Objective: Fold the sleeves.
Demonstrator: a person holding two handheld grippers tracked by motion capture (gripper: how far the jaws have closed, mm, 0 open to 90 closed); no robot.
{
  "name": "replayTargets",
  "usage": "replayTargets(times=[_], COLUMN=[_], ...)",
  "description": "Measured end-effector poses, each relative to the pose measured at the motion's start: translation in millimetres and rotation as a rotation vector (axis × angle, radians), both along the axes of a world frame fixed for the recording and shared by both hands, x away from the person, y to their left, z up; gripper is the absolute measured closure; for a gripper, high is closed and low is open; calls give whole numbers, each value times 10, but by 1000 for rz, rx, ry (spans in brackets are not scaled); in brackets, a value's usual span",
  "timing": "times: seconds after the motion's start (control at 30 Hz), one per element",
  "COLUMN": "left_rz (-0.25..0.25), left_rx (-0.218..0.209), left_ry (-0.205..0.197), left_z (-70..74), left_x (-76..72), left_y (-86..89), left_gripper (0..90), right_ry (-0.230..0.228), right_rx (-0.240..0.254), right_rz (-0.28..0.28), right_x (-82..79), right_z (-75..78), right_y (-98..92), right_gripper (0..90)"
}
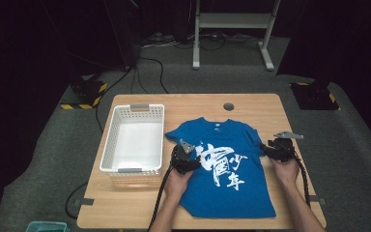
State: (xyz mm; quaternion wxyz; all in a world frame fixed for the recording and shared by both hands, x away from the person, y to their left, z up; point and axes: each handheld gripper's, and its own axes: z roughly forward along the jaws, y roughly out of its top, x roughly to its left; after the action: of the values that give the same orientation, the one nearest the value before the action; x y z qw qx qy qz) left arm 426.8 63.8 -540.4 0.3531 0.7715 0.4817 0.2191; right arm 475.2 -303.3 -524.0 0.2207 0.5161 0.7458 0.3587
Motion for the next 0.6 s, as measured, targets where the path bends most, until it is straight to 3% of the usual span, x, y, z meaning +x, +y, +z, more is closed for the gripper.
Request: replayTargets(times=[0.27, 0.6], left_rz=[1, 1], left_rx=[0, 1], left_ry=[0, 0], left_z=[0, 0], left_x=[0, 0], left_y=[-1, 0], left_gripper=[323, 321], right_ry=[6, 20], right_rx=[15, -10], right_rz=[-13, -13], right_x=[121, 278], right_z=[-20, -18], right_y=[45, 124], right_gripper=[557, 578])
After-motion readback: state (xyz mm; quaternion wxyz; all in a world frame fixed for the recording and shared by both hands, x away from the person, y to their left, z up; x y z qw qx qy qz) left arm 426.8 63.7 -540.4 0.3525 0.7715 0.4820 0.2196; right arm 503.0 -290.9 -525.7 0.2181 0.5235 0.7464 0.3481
